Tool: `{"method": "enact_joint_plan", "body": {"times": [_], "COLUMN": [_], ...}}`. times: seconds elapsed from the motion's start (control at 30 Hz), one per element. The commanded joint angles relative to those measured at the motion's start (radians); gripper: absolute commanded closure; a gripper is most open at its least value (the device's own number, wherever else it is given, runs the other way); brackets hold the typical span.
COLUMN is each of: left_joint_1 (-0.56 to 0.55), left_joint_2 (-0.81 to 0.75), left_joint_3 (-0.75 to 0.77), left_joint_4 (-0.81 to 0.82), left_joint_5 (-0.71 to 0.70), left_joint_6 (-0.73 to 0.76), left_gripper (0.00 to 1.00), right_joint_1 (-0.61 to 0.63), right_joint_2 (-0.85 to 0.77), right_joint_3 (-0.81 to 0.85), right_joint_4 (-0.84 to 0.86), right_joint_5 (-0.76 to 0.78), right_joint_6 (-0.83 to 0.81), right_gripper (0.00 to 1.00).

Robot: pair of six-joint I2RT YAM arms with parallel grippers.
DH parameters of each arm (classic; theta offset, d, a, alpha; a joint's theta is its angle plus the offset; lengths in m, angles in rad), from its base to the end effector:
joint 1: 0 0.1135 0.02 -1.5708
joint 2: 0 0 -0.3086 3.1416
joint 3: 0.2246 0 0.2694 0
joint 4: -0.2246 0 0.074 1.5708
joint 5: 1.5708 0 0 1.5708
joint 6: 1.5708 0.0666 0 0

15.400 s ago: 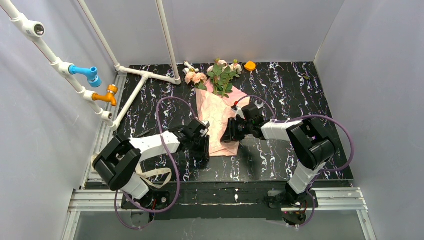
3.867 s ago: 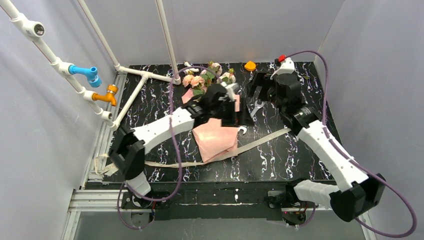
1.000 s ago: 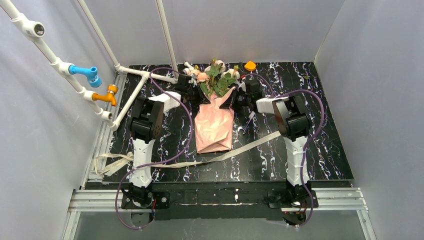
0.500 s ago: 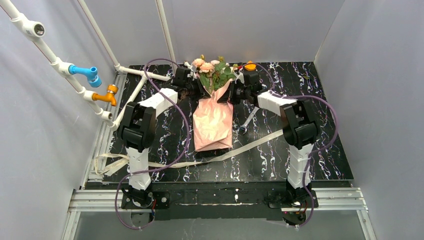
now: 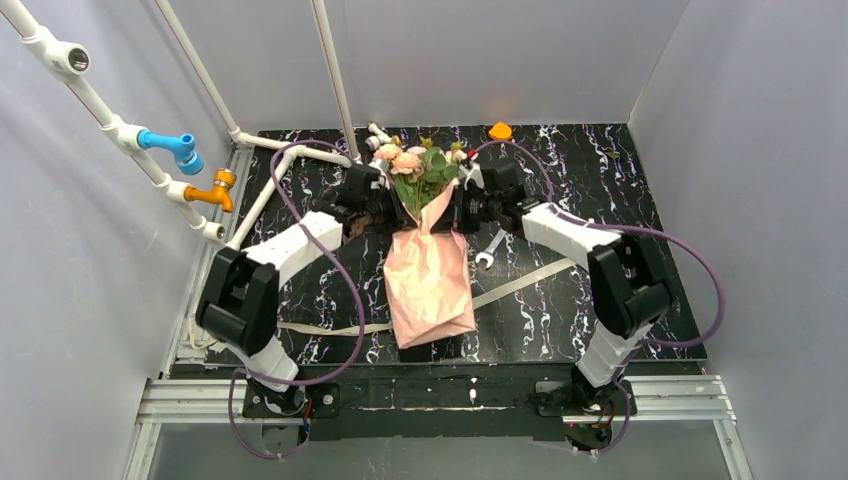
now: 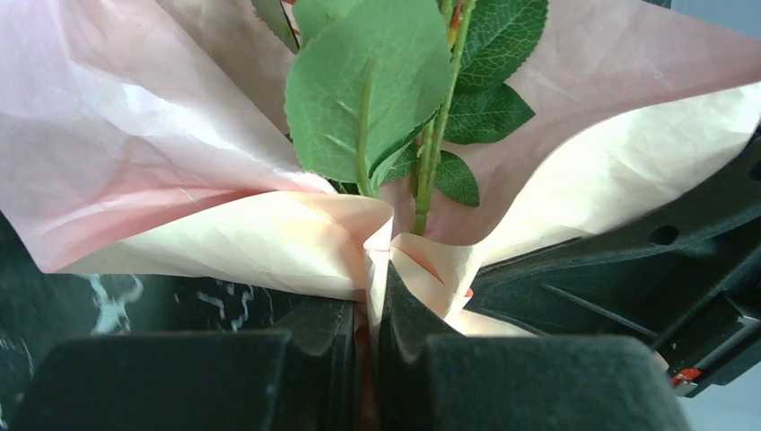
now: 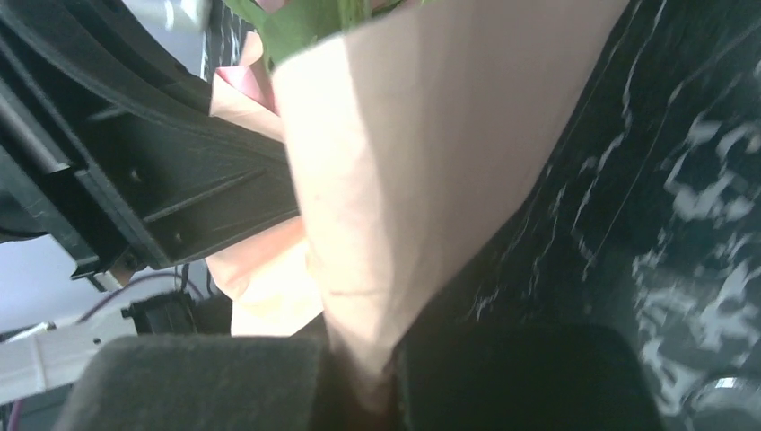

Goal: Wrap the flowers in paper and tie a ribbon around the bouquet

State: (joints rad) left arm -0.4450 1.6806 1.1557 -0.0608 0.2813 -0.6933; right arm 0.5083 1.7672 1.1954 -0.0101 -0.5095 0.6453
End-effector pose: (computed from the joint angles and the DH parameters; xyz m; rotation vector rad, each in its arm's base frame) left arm 0.3767 -0.2001 0.2643 -0.1106 2.2882 -0.9331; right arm 0.3720 0.2444 0.2519 -0.1649 2.3194 1.1796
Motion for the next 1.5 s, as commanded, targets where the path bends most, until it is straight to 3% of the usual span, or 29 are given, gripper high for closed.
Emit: {"method": "enact_joint_plan", "body": {"times": [0.0,0.2,0.23,0.33,0.4,0.7,0.8,0.87,0.93,1.07,1.13,1.2,1.33,1.4,1.43,1.47], "left_joint_1": [-0.088,-0.135,-0.138,-0.137,-0.138,-0.136,-0.131,-0.121,-0.100,-0.056,-0.042,-0.029,-0.005,-0.004,-0.004,-0.004], "left_joint_2": [-0.170,-0.287,-0.300,-0.306,-0.289,-0.320,-0.226,-0.132,0.003,0.228,0.325,0.421,0.582,0.628,0.642,0.645], "left_joint_3": [-0.116,-0.294,-0.321,-0.371,-0.365,-0.094,0.052,0.146,0.256,0.480,0.569,0.668,0.870,0.908,0.913,0.910], "left_joint_4": [-0.052,-0.059,-0.059,-0.078,-0.131,-0.375,-0.400,-0.400,-0.405,-0.438,-0.433,-0.456,-0.514,-0.514,-0.514,-0.514], "left_joint_5": [-0.070,-0.146,-0.161,-0.198,-0.238,-0.493,-0.536,-0.539,-0.521,-0.484,-0.455,-0.435,-0.381,-0.351,-0.338,-0.328], "left_joint_6": [-0.028,-0.074,-0.077,-0.072,-0.053,0.191,0.281,0.320,0.349,0.371,0.397,0.411,0.413,0.420,0.418,0.407], "left_gripper": [1.00,1.00,0.94,0.50,0.32,0.02,0.02,0.03,0.05,0.05,0.05,0.06,0.11,0.22,0.32,0.49], "right_joint_1": [0.045,0.080,0.082,0.083,0.084,0.084,0.084,0.084,0.084,0.084,0.084,0.084,0.084,0.084,0.084,0.084], "right_joint_2": [-0.140,-0.211,-0.211,-0.184,-0.158,-0.101,-0.102,-0.101,-0.104,-0.106,-0.115,-0.121,-0.110,-0.099,-0.094,-0.088], "right_joint_3": [-0.099,-0.289,-0.321,-0.384,-0.403,-0.425,-0.424,-0.421,-0.424,-0.433,-0.448,-0.463,-0.472,-0.471,-0.467,-0.463], "right_joint_4": [0.012,0.030,0.043,0.073,0.091,0.115,0.111,0.109,0.110,0.111,0.124,0.142,0.170,0.185,0.188,0.193], "right_joint_5": [0.088,0.141,0.151,0.176,0.184,0.209,0.215,0.205,0.202,0.194,0.197,0.199,0.188,0.183,0.180,0.179], "right_joint_6": [-0.027,0.011,0.024,0.050,0.061,0.112,0.112,0.108,0.108,0.109,0.112,0.120,0.135,0.143,0.147,0.153], "right_gripper": [0.99,0.99,0.99,0.99,0.99,0.99,0.95,0.78,0.68,0.61,0.63,0.78,0.96,0.99,0.99,0.99]}}
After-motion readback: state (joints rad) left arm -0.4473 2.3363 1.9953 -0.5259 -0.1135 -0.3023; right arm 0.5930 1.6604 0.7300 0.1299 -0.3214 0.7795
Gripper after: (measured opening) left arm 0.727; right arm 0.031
